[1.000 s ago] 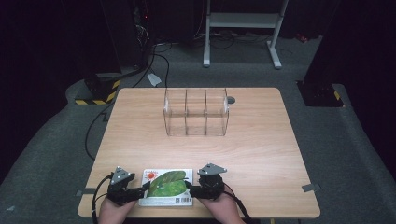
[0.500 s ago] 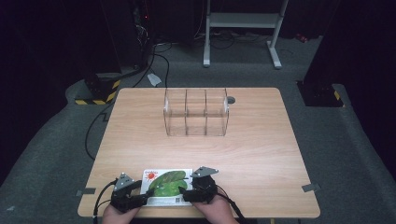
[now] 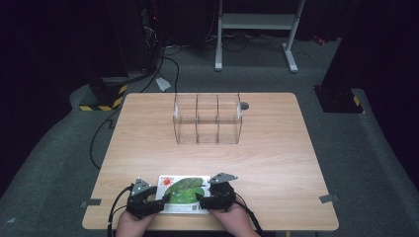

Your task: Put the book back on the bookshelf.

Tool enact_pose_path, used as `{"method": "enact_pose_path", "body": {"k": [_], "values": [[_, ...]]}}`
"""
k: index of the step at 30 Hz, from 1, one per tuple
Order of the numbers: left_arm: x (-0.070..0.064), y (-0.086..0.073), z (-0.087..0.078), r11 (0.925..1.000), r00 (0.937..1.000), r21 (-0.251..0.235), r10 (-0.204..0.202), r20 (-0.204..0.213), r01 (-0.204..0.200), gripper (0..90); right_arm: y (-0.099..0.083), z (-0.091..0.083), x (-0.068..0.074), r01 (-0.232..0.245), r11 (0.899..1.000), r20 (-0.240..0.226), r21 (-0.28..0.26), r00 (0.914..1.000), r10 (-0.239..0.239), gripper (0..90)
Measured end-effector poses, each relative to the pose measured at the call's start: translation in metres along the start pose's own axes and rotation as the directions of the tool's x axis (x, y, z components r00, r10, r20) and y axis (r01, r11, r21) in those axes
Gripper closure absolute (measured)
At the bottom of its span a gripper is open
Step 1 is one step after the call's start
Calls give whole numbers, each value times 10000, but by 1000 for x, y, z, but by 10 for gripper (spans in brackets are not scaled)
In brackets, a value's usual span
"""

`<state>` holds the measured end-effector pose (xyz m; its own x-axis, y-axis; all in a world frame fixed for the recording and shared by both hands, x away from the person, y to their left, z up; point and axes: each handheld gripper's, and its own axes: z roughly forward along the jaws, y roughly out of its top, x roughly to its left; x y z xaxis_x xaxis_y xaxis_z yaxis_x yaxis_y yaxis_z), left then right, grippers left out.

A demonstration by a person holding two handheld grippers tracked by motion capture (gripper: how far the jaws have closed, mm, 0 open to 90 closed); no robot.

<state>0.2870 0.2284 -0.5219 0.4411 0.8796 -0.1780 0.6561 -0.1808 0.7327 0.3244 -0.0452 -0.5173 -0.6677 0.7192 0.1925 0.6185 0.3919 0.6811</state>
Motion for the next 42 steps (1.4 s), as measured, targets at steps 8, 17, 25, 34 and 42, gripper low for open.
{"method": "enact_pose_path", "body": {"k": [8,17,25,34,42], "values": [[-10,22,27,9995,9992,20,323,240,-324,357,2,-8,-25,-151,9998,776,-161,9968,164,292],[-25,44,56,9999,9996,-6,146,251,-146,360,6,-13,-56,-730,9967,1253,-344,9891,768,309],[-23,41,52,10000,9979,65,69,650,-74,385,-1,-25,-59,-626,9974,1382,-353,9881,670,327],[-31,20,34,9998,9952,-122,175,967,-163,356,-40,-52,-35,-104,9992,1244,-385,9921,151,265],[-34,21,34,9994,9946,-29,352,981,-351,371,-42,-44,-29,437,9985,1421,-315,9891,-389,405]]}}
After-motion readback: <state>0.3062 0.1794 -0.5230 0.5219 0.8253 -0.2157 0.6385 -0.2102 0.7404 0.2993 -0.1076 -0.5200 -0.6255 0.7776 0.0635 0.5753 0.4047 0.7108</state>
